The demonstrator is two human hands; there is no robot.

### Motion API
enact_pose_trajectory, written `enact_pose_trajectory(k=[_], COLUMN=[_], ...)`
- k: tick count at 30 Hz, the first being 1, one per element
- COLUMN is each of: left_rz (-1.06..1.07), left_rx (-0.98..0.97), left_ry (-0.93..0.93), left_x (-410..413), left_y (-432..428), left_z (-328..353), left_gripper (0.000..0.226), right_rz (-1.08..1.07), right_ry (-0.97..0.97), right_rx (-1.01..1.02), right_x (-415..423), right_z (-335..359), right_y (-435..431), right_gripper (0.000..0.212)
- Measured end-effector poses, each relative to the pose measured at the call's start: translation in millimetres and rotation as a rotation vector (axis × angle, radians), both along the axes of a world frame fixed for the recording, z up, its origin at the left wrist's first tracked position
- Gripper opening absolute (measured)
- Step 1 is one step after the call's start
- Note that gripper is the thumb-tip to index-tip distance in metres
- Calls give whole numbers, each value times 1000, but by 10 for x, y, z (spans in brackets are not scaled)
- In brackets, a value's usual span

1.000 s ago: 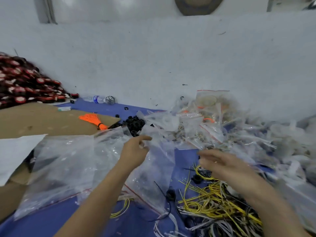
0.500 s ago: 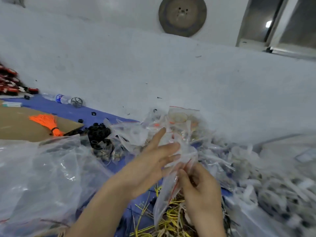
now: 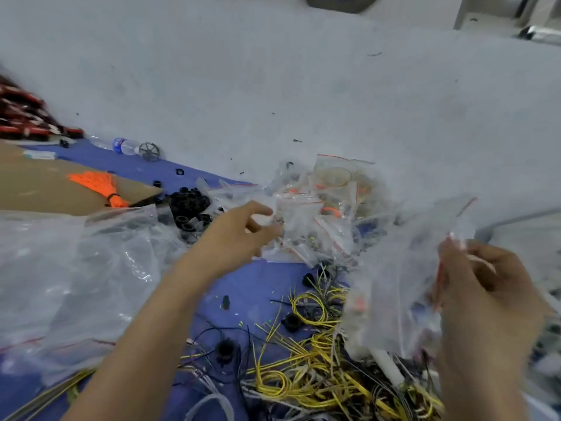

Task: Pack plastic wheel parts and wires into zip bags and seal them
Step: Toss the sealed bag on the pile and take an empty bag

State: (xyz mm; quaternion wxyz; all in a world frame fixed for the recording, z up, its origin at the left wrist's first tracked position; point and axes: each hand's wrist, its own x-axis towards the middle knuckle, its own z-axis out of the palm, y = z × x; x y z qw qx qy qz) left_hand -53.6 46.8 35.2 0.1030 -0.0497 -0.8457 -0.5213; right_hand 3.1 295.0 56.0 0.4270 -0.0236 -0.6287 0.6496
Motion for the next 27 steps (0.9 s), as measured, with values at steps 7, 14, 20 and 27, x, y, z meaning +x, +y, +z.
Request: enact_pose_trajectory(k=[7, 14, 20, 27], left_rz=[-238, -213, -447, -571], left_rx=[-524, -639, 271, -217], left_ry=[-218, -143, 186, 379], left_x=[-178, -169, 384, 586], left_y=[346, 627, 416, 811], left_z=[-561, -781, 295, 248], left_gripper=[24, 4, 11, 9], right_rz=[-13, -69, -24, 278], right_ry=[-25, -260, -296, -278], right_rx=[393, 756, 741, 368], right_x=[185, 35, -25, 62], right_z=[256, -82, -76, -25], right_y=[282, -161, -153, -89], right_gripper=[14, 27, 25, 25])
